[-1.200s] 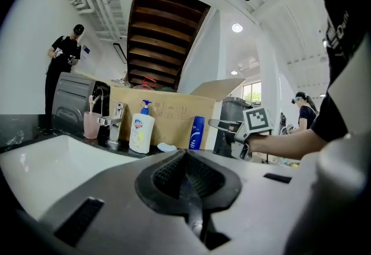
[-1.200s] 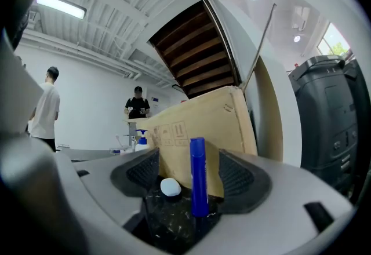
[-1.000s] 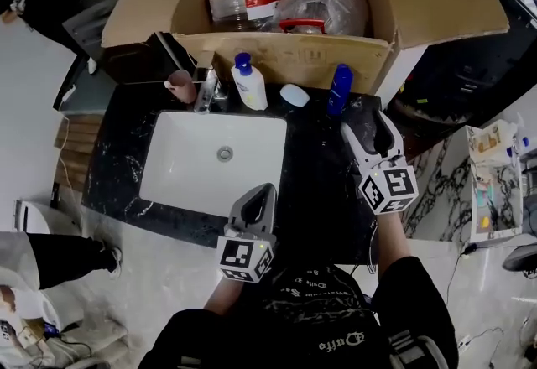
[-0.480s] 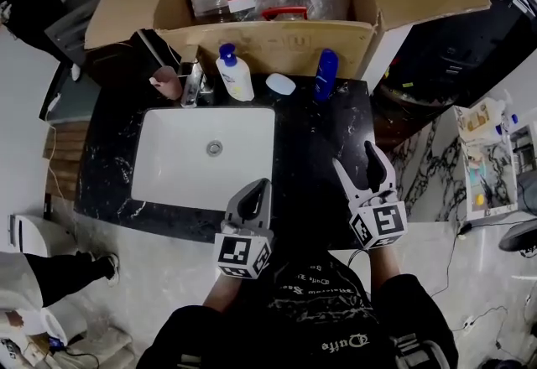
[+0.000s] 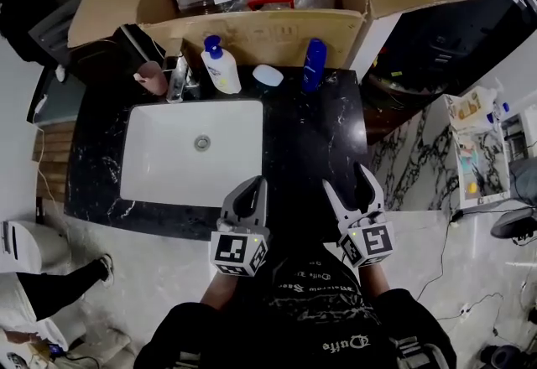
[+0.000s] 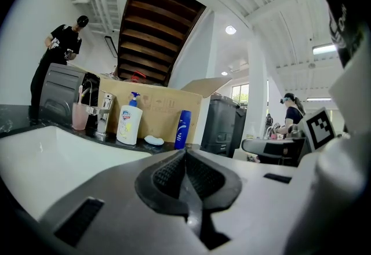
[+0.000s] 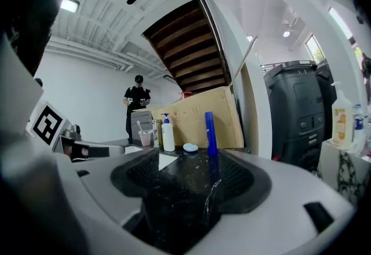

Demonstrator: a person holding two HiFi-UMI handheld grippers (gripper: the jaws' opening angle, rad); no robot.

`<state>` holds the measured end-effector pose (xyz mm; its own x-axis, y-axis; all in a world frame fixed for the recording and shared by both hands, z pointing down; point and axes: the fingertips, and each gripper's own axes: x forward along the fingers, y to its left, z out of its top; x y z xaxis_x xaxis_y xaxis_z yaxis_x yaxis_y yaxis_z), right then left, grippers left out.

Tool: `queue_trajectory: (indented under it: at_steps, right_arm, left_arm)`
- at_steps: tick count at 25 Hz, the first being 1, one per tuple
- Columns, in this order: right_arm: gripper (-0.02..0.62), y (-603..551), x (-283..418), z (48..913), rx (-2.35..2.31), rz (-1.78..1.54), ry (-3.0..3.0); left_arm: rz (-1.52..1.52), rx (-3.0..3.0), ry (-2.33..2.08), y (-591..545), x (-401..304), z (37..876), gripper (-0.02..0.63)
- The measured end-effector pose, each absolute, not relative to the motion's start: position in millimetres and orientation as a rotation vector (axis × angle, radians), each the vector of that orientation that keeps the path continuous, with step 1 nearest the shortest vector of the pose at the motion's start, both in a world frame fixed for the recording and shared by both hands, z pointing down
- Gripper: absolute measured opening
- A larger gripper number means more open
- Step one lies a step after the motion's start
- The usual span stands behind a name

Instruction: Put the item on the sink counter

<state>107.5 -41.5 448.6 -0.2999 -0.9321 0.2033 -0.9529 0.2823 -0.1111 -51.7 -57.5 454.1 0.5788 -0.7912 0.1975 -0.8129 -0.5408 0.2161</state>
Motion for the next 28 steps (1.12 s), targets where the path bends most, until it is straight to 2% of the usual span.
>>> queue_trajectory:
  at_steps: [9,12,16,21,28]
  right_arm:
    - [0.305,-37,103,449,1.788,0.223,-2.442]
    - [0.236,-38,103,444,1.798,0.187,-2.419]
    - [0.179,-38,100,448,1.765,0.191,-2.414]
    - [0.044,-41,98,447,1.749,0.160,-2.419]
    - [0.000,-45,100,446,1.770,0.155,-2.395]
  left_arm:
    - [0.117,2.551,-1.313,-57,-48,456,0.008]
    - [0.118,2.545,-1.313,-57,-48,456,0.008]
    - [0.123,2.545,-1.316,-57,-47,458,0.008]
    - [0.128,2.545,-1.322,-58,-47,459,0.008]
    - [0.144,2.554,-1.320,-61,-47,459,0.008]
